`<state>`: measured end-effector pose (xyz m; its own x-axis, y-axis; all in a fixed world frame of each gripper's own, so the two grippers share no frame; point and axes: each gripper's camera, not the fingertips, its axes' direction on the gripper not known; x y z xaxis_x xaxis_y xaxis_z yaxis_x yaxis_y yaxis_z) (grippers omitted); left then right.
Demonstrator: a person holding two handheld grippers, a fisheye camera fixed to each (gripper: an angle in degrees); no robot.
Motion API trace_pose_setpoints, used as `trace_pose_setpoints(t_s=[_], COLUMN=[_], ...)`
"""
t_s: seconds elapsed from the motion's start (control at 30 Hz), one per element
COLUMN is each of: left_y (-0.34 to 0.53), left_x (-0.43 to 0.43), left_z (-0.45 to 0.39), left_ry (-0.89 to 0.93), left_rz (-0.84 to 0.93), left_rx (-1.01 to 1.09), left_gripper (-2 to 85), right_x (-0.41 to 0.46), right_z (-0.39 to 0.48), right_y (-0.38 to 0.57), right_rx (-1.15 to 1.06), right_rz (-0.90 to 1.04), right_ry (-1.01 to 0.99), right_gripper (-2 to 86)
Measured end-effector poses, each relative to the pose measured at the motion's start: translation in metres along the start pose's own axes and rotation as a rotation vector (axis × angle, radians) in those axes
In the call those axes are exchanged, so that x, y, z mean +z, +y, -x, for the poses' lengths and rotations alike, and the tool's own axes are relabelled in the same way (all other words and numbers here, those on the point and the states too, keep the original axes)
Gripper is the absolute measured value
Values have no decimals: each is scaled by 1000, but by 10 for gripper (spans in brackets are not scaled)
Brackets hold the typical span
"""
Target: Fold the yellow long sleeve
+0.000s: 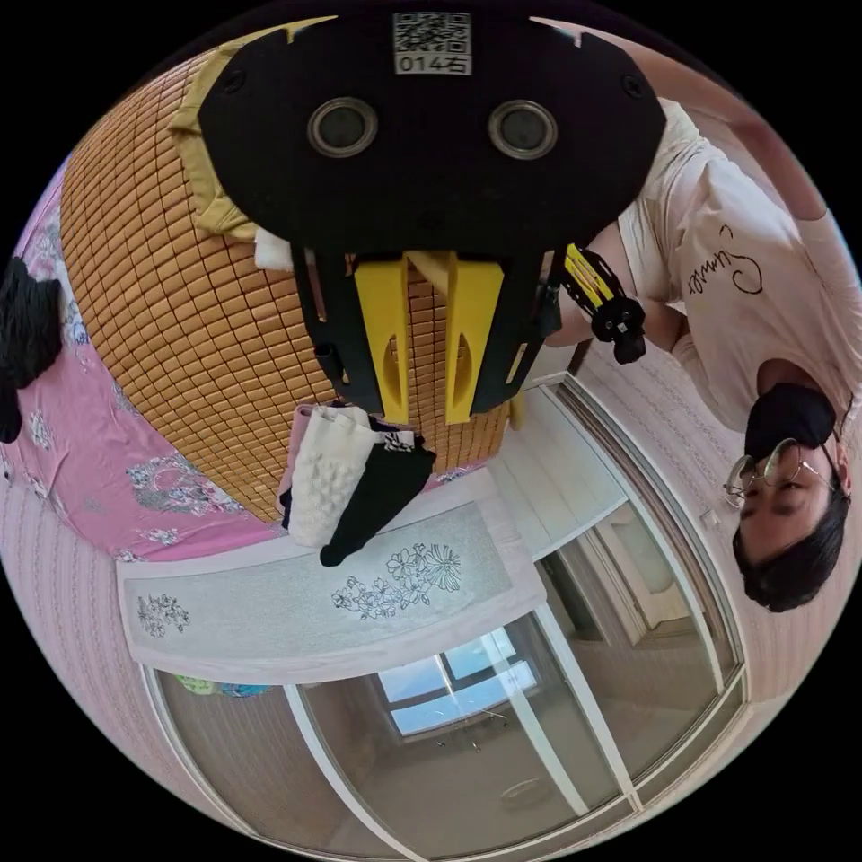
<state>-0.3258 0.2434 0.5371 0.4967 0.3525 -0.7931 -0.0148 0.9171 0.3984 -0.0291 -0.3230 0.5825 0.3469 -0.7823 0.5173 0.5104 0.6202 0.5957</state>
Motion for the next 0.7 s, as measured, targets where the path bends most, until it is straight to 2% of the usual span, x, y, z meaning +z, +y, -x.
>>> trace_pose_setpoints(t_s=[0.1, 0.23, 0.3, 0.37, 0.53, 0.6, 0.7], left_y=[14, 43, 52, 51, 22, 12, 3], left_x=[-47, -101, -112, -108, -70, -59, -35], left_z=[14, 55, 71, 72, 54, 46, 35], left_ry=[-121, -420, -436, -405, -419, -400, -465], left_rz=[-35, 20, 76, 163, 354, 382, 475], left_rx=[-47, -215, -276, -228, -53, 17, 151], left_gripper=[6, 47, 61, 75, 84, 94, 103], right_x=[34, 89, 107, 118, 107, 120, 157], right_z=[-19, -37, -40, -41, -27, -30, -43], right_y=[29, 64, 74, 80, 86, 90, 93], right_rx=[149, 283, 314, 350, 385, 389, 388], right_rz=[123, 302, 337, 337, 179, 236, 441], right_ry=[140, 312, 412, 486, 527, 536, 584], right_gripper=[73, 88, 93, 97, 130, 133, 99])
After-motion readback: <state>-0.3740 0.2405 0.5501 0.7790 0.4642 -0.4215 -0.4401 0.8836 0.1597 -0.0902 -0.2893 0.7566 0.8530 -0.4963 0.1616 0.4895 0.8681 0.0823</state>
